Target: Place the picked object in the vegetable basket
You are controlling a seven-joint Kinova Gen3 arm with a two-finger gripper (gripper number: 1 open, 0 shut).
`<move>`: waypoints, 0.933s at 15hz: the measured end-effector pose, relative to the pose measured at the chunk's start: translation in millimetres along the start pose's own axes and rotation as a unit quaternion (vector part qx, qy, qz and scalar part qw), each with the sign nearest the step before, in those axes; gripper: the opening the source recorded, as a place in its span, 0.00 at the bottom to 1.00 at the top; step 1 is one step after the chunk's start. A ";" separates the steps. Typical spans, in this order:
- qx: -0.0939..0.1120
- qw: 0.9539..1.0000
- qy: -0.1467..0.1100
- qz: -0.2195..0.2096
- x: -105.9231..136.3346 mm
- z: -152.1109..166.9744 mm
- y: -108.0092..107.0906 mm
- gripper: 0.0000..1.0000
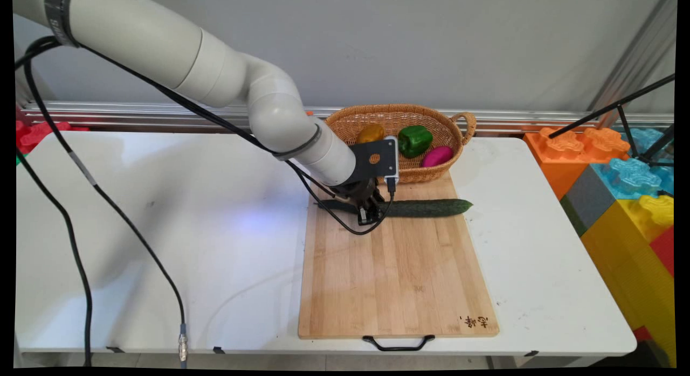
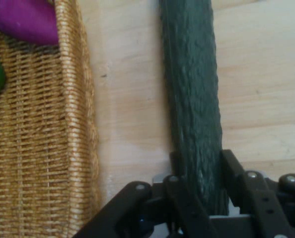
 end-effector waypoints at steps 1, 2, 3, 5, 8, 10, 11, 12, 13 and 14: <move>0.000 1.000 0.000 0.000 0.3 -1.0 1.0 0.00; 0.001 1.000 0.001 0.000 0.5 -2.9 1.8 0.00; 0.001 1.000 0.002 0.001 0.7 -5.4 2.4 0.00; 0.001 1.000 0.003 0.001 1.3 -13.7 3.4 0.00; -0.001 1.000 0.012 -0.001 6.7 -36.7 0.6 0.00; -0.004 1.000 0.025 -0.006 15.3 -58.0 -3.9 0.00; -0.006 0.999 0.034 -0.010 21.4 -68.4 -7.7 0.00; -0.005 0.999 0.040 -0.012 25.4 -75.6 -11.3 0.00; -0.003 0.999 0.046 -0.013 29.7 -81.4 -15.3 0.00; 0.003 0.998 0.056 -0.011 37.1 -89.4 -23.7 0.00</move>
